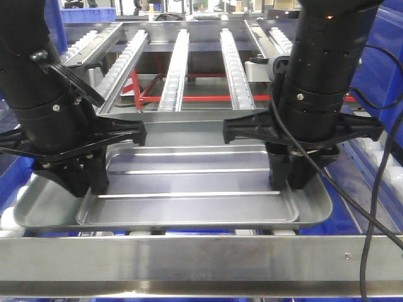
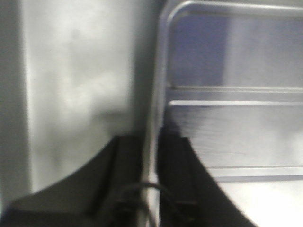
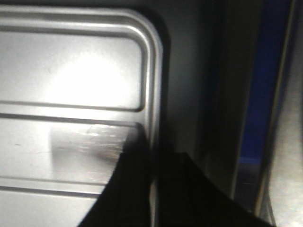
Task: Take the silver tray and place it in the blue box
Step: 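Close both grippers on the tray's opposite rims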
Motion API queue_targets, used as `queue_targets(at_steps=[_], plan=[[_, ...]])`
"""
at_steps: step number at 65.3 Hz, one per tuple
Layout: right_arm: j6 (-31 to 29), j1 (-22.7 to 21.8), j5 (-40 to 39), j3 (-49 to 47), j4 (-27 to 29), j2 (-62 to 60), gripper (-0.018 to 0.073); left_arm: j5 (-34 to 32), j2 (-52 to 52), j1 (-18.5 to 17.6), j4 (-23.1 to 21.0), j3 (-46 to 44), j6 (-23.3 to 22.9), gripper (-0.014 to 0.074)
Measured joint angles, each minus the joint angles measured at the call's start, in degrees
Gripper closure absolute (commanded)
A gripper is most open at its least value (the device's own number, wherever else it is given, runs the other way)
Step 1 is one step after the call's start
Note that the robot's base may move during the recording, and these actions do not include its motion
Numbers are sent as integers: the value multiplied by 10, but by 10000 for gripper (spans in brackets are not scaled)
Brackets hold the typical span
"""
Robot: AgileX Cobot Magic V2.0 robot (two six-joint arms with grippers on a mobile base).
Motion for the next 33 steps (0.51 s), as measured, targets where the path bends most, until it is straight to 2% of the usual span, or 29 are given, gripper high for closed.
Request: queue_targets(at_steps=[3,9,33], plan=[[0,0,0,0,1,0,483,0,0,0,-1,0,0,699],[0,0,0,-1,2,0,503,0,0,0,-2,0,-1,700],[0,0,0,-1,2,0,503,0,0,0,-2,0,-1,700]])
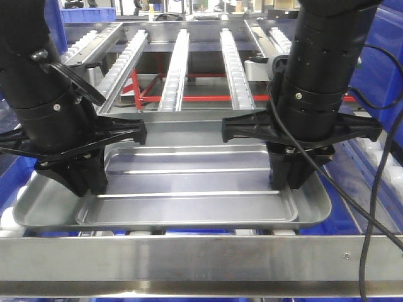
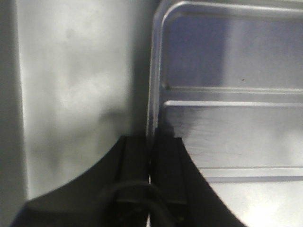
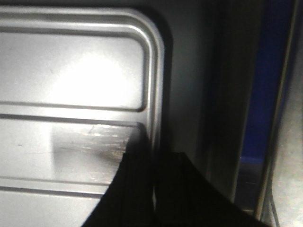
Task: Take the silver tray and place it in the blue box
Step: 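Close both grippers on the tray's opposite rims, then lift the gripped tray up off the rollers with both grippers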
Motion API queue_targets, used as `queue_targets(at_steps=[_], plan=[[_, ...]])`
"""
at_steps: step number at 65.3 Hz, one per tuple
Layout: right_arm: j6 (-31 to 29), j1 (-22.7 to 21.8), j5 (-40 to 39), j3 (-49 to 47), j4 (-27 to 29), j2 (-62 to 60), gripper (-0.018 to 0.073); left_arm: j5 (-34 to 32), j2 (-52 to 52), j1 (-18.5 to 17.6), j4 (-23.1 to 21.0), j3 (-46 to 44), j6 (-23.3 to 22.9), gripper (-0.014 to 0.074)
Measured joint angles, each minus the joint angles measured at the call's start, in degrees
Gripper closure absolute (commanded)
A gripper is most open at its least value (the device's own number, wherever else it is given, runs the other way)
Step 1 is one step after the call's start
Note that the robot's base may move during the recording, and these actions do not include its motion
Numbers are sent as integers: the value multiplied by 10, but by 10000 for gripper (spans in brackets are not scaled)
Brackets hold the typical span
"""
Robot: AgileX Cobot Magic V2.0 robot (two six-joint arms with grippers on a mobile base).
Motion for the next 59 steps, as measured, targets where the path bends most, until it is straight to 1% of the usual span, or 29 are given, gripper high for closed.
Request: queue_targets(at_steps=[44,59], plan=[[1,0,2,0,3,0,503,-3,0,0,0,0,0,700],[3,0,38,-18,14,-29,500,43,-31,0,-1,-21,0,700]])
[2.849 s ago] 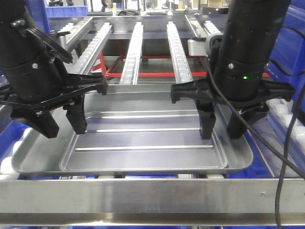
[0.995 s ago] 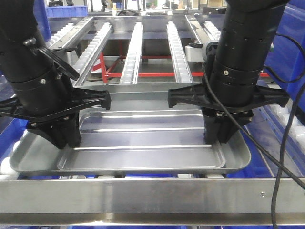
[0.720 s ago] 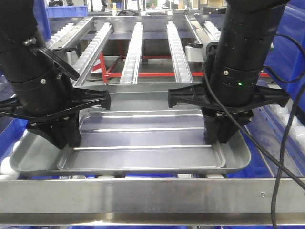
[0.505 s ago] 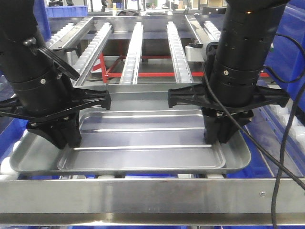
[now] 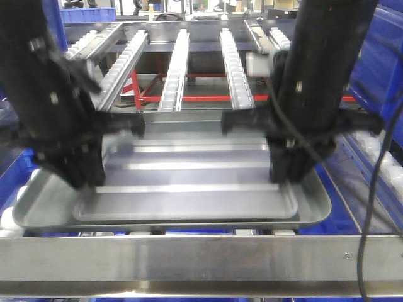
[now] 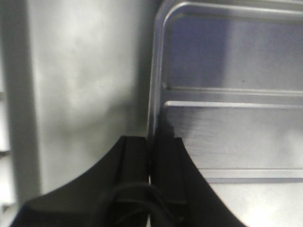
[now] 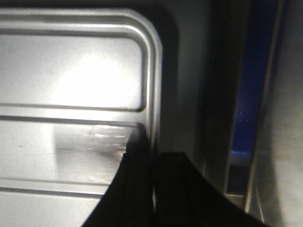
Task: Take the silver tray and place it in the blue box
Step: 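Lift the gripped tray up off the rollers with both grippers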
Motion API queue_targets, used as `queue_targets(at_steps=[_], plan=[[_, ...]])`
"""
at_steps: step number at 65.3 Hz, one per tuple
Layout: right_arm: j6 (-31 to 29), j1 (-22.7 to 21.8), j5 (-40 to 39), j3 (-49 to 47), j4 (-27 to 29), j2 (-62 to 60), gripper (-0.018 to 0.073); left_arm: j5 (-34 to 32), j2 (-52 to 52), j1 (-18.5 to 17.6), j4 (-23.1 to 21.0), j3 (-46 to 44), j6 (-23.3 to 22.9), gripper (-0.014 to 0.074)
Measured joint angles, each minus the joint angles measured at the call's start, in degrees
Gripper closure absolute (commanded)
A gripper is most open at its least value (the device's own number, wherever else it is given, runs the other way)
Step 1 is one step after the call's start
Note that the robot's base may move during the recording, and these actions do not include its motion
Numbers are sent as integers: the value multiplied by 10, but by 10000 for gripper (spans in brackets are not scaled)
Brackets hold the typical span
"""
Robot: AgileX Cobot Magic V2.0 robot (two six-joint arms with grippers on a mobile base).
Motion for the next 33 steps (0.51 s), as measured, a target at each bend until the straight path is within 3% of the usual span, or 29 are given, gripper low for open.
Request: queue_targets(at_steps=[16,33], plan=[[26,9,56,-11,1,-74,500,64,-70,-11,0,-21,-3,700],[49,48,71,40,0,-154,500,122,-151,-61,35,6,-81,700]])
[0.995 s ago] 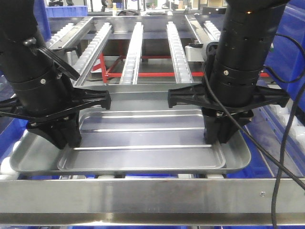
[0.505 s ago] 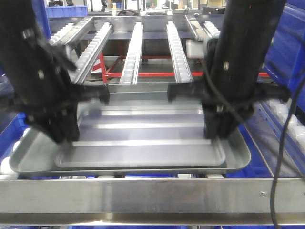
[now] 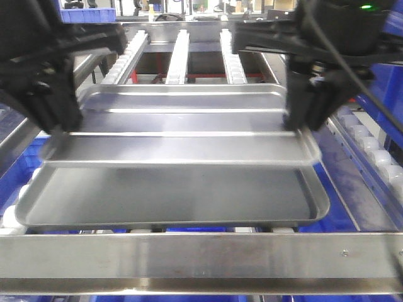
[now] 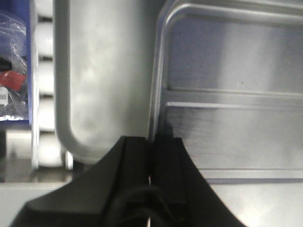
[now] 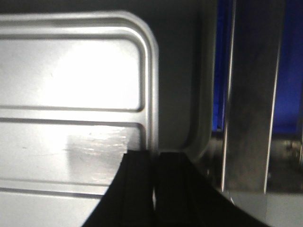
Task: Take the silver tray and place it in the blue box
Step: 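Lift the gripped tray up off the rollers with both grippers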
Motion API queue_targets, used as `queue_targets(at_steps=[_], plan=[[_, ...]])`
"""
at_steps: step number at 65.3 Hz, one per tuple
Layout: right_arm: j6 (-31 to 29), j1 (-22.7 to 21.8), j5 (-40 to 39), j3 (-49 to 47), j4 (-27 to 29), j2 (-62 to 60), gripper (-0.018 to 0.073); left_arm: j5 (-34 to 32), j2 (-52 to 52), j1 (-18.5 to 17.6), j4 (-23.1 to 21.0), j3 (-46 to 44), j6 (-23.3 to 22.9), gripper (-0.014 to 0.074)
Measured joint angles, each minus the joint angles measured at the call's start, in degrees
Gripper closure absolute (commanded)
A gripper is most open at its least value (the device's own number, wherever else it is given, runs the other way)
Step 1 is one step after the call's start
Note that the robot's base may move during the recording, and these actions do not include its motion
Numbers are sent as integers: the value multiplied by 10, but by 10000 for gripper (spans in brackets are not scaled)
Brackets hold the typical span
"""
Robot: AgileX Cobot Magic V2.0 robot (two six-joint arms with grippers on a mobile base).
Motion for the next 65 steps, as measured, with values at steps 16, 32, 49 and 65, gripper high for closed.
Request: queue_targets(at_steps=[16,32,49,65], plan=[[64,47,-16,92,-13,-88,500,9,-70,-42,-6,56,-37,700],[79,50,-17,116,-13,-117,500,12,-104,-83,3,82,-66,700],[80,50,-15,116,-16,-117,500,14,-104,-98,16,83,-68,700],[80,50,-15,116,-16,-117,500,14,-104,-98,16,83,-68,700]])
